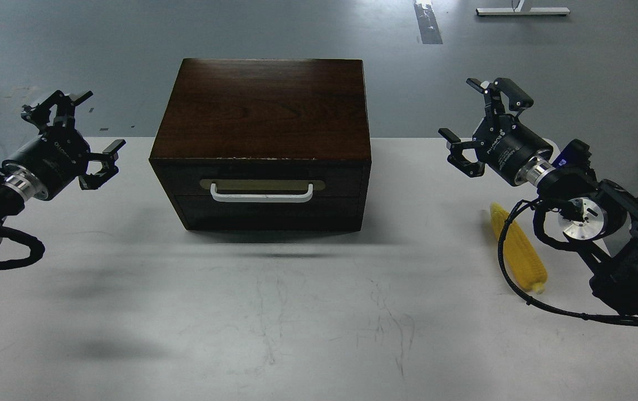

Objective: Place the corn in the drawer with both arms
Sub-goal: 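Raise the left gripper and swing it toward the dark wooden box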

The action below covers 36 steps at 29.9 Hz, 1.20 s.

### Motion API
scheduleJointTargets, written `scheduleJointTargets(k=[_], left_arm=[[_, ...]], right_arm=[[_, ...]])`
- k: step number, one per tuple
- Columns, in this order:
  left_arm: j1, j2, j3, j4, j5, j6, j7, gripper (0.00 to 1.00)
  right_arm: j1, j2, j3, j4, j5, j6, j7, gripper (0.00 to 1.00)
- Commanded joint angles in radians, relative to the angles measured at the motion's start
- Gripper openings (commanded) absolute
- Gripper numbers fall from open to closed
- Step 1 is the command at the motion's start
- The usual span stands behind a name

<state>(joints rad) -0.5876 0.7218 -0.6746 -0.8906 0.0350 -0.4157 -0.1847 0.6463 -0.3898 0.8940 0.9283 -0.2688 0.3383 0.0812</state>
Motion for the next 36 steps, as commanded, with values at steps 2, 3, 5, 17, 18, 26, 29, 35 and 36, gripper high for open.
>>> scheduleJointTargets(k=[2, 3, 5, 17, 18, 26, 29, 35, 36], left_arm=[[-0.003, -0.016, 0.003, -0.001, 0.0, 0.002, -0.001, 0.98], [-0.005, -0.024, 0.003, 0.001, 0.0, 0.003, -0.001, 0.98], [-0.006, -0.03, 0.003, 0.001, 0.0, 0.003, -0.001, 0.98], [-0.006, -0.031, -0.002, 0.002, -0.001, 0.002, -0.002, 0.98], [-0.006, -0.03, -0.002, 0.002, -0.001, 0.002, -0.002, 0.98], [-0.005, -0.024, -0.01, 0.002, -0.007, 0.002, -0.002, 0.98], [-0.006, -0.013, -0.011, 0.002, -0.006, 0.002, -0.002, 0.98], [-0.006, -0.005, -0.011, 0.002, -0.003, 0.0, -0.002, 0.98], [-0.006, -0.005, -0.011, 0.002, -0.003, 0.0, -0.002, 0.98]], right_arm=[[0.001, -0.001, 0.011, -0.009, 0.005, 0.004, -0.003, 1.0], [0.001, -0.001, 0.011, -0.011, 0.005, 0.005, -0.004, 1.0], [0.001, -0.004, 0.013, -0.011, 0.005, 0.004, -0.006, 1.0], [0.0, -0.009, 0.031, -0.011, 0.008, -0.002, -0.006, 1.0], [0.0, -0.009, 0.034, -0.011, 0.009, -0.002, -0.006, 1.0], [-0.002, -0.009, 0.049, -0.014, 0.009, -0.004, -0.006, 1.0], [0.001, -0.009, 0.051, -0.014, 0.01, -0.002, -0.006, 1.0], [0.003, -0.009, 0.051, -0.017, 0.01, -0.002, -0.008, 1.0], [0.003, -0.011, 0.051, -0.017, 0.01, -0.002, -0.008, 1.0]])
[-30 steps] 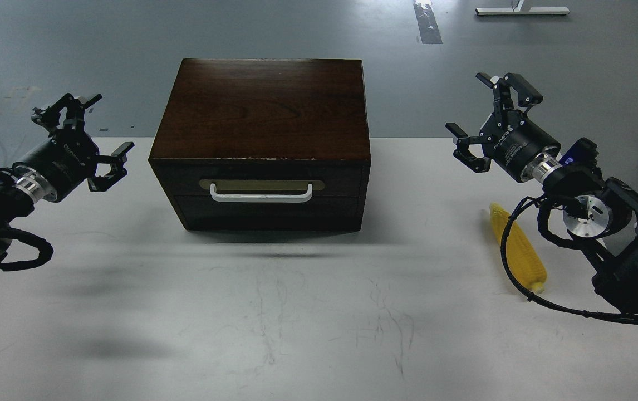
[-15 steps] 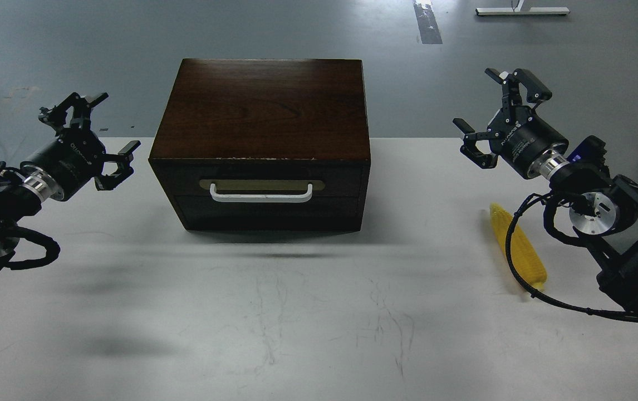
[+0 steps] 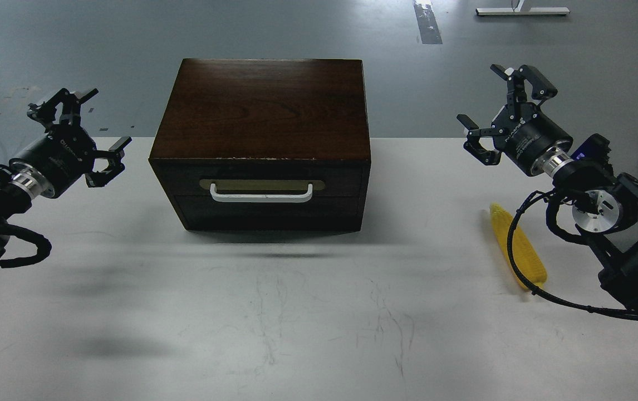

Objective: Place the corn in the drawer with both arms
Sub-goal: 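Raise the left gripper and swing it toward the dark wooden box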

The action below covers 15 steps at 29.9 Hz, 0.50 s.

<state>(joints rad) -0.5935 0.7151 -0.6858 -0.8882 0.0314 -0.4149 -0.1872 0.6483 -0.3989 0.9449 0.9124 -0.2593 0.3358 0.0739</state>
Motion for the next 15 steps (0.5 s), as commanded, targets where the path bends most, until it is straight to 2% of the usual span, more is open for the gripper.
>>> scheduleJointTargets(k=[1, 15], left_arm=[[0.0, 0.001, 0.0, 0.0, 0.001, 0.001, 0.0, 0.98], [0.001, 0.003, 0.0, 0.0, 0.002, 0.001, 0.003, 0.98]], right_arm=[[-0.001, -0.001, 0.0, -0.001, 0.0, 0.0, 0.0, 1.0], [-0.006, -0.005, 0.012, -0.001, 0.0, -0.009, 0.001, 1.0]])
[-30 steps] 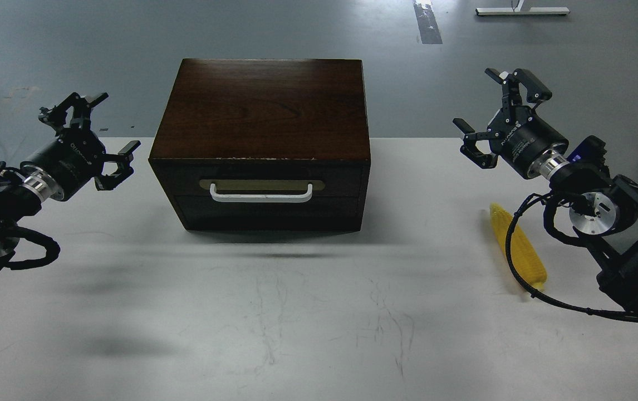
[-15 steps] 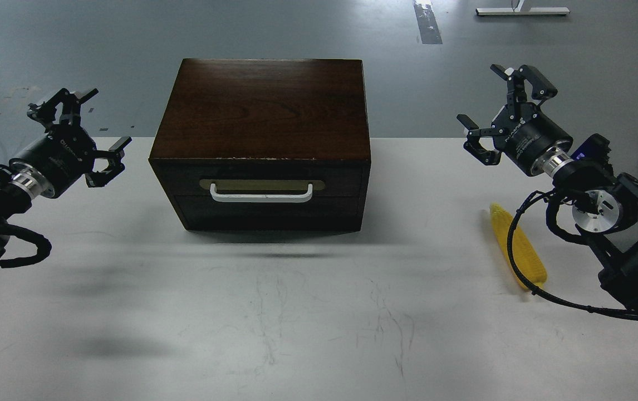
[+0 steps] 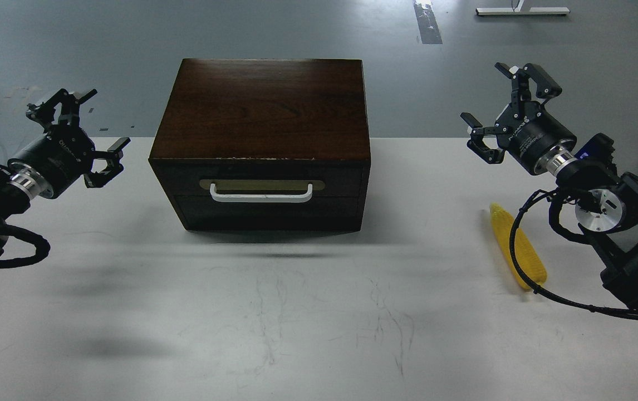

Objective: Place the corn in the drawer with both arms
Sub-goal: 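Raise the left gripper and swing it toward the dark wooden box, then lower the left gripper to the white drawer handle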

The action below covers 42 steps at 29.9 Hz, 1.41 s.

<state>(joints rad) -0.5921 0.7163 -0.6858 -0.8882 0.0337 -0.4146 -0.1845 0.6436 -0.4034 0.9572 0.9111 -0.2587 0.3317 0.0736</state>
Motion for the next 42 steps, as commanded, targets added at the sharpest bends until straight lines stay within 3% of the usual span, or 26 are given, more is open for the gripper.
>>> scheduleJointTargets(k=[1, 9, 13, 15, 16, 19, 21, 23, 28, 30, 31, 33, 35, 36, 42], left_arm=[[0.0, 0.005, 0.0, 0.0, 0.0, 0.0, -0.001, 0.98], [-0.002, 0.015, -0.003, -0.002, 0.002, -0.001, -0.01, 0.98], [-0.014, 0.029, -0.003, -0.002, 0.012, 0.007, -0.122, 0.98], [-0.02, 0.043, -0.003, -0.005, 0.133, 0.011, -0.269, 0.98], [-0.02, 0.049, -0.003, -0.008, 0.181, 0.014, -0.304, 0.98], [-0.041, 0.074, -0.005, -0.014, 0.366, 0.048, -0.304, 0.98], [-0.066, 0.103, -0.003, -0.015, 0.49, 0.13, -0.304, 0.98], [-0.067, 0.112, -0.003, -0.017, 0.518, 0.186, -0.304, 0.98], [-0.074, 0.156, 0.002, -0.054, 0.577, 0.215, -0.304, 0.98], [-0.092, 0.19, 0.002, -0.116, 0.703, 0.307, -0.304, 0.98], [-0.092, 0.19, 0.002, -0.117, 0.704, 0.307, -0.304, 0.98], [-0.092, 0.218, 0.003, -0.195, 0.819, 0.463, -0.304, 0.98], [-0.092, 0.242, 0.014, -0.282, 0.967, 0.691, -0.304, 0.98], [-0.091, 0.245, 0.014, -0.299, 0.997, 0.729, -0.304, 0.98], [-0.089, 0.333, 0.014, -0.53, 1.111, 0.751, -0.304, 0.98]], right_arm=[[-0.002, 0.0, 0.0, 0.0, -0.001, -0.011, 0.002, 1.0], [-0.005, 0.001, 0.0, 0.0, 0.001, -0.02, 0.003, 1.0], [-0.007, 0.001, 0.0, 0.0, 0.0, -0.02, 0.006, 1.0], [-0.007, 0.0, 0.0, 0.0, -0.001, -0.022, 0.006, 1.0], [-0.007, 0.0, 0.0, 0.0, -0.001, -0.022, 0.006, 1.0], [-0.009, 0.0, 0.0, 0.0, -0.001, -0.022, 0.008, 1.0], [-0.013, 0.0, 0.0, 0.0, 0.001, -0.022, 0.008, 1.0], [-0.013, 0.0, 0.0, 0.0, -0.001, -0.022, 0.008, 1.0], [-0.015, 0.0, 0.002, 0.0, -0.001, -0.025, 0.008, 1.0], [-0.013, 0.0, 0.003, 0.0, 0.001, -0.026, 0.008, 1.0], [-0.013, 0.0, 0.003, 0.0, 0.001, -0.026, 0.008, 1.0], [-0.013, 0.0, 0.008, 0.0, -0.001, -0.026, 0.009, 1.0], [-0.015, -0.002, 0.008, 0.0, -0.001, -0.026, 0.009, 1.0], [-0.015, 0.0, 0.008, 0.0, -0.001, -0.026, 0.009, 1.0], [-0.021, -0.002, 0.008, 0.0, 0.0, -0.028, 0.009, 1.0]])
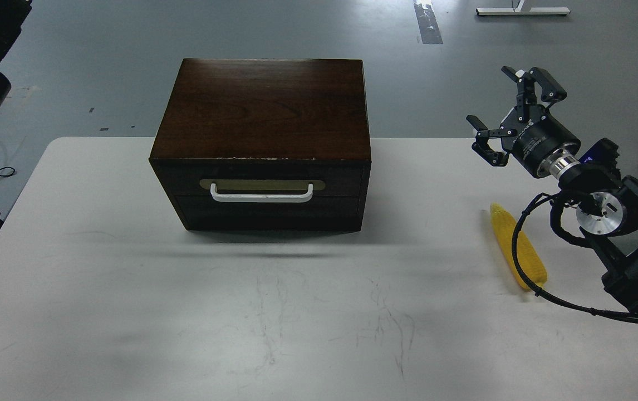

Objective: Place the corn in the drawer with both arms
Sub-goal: 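Lower the left gripper to the white drawer handle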

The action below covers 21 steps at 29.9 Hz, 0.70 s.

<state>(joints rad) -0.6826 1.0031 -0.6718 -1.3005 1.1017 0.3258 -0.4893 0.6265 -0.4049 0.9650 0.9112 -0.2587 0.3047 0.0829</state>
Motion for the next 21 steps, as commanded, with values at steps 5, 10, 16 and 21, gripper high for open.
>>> scheduleJointTargets(k=[5, 10, 16, 21], left_arm=[[0.009, 0.054, 0.029, -0.273, 0.304, 0.013, 0.001, 0.98], [0.009, 0.011, 0.031, -0.295, 0.628, 0.018, 0.001, 0.98], [-0.009, -0.02, 0.031, -0.295, 0.965, 0.024, 0.001, 0.98], [-0.057, -0.04, 0.089, -0.292, 1.08, 0.033, 0.001, 0.98]], right_arm=[[-0.005, -0.002, 0.0, -0.002, -0.001, -0.001, 0.0, 1.0], [-0.007, -0.009, 0.0, -0.002, -0.001, -0.002, 0.0, 1.0], [-0.011, -0.009, 0.0, -0.003, -0.001, -0.002, 0.0, 1.0], [-0.021, -0.012, 0.0, -0.003, -0.001, -0.015, 0.0, 1.0]])
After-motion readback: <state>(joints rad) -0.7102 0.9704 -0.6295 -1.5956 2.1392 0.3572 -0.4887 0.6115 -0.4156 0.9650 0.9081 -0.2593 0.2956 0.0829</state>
